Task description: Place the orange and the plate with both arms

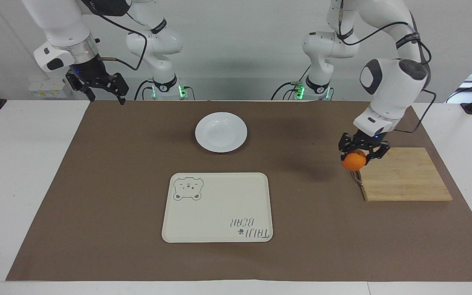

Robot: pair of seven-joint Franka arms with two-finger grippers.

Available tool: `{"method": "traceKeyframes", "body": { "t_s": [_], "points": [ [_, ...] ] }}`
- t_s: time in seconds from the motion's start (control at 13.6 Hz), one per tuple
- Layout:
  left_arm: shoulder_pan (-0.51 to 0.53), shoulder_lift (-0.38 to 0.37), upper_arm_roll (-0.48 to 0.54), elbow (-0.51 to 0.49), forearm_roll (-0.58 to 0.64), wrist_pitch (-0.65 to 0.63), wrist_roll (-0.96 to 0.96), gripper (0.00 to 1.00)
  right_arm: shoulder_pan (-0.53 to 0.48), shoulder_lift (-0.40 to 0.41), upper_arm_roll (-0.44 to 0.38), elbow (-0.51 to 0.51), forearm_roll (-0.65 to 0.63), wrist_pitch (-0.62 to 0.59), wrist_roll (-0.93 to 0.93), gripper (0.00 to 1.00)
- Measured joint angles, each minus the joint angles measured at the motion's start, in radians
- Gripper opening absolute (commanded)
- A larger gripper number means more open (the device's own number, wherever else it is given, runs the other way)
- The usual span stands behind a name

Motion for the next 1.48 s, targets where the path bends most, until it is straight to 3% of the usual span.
{"method": "traceKeyframes", "body": {
  "t_s": [0.37,0.89,1.33,1.4,1.48],
  "points": [
    [-0.267,0.02,-0.005,-0.007,-0.001,0.01,-0.273,0.0,0.0,0.0,0.0,0.0,0.0,0.0,0.0,1.0],
    [-0.588,0.113,-0.01,-0.008,-0.001,0.178,-0.639,0.0,0.0,0.0,0.0,0.0,0.0,0.0,0.0,1.0],
    [-0.726,0.144,-0.011,-0.01,-0.001,0.186,-0.763,0.0,0.0,0.0,0.0,0.0,0.0,0.0,0.0,1.0],
    [-0.733,0.159,-0.012,-0.011,-0.001,0.186,-0.765,0.04,0.0,0.0,0.0,0.0,0.0,0.0,0.0,1.0],
    [-0.74,0.176,-0.011,-0.011,-0.002,0.186,-0.771,0.15,0.0,0.0,0.0,0.0,0.0,0.0,0.0,1.0]
  ]
}}
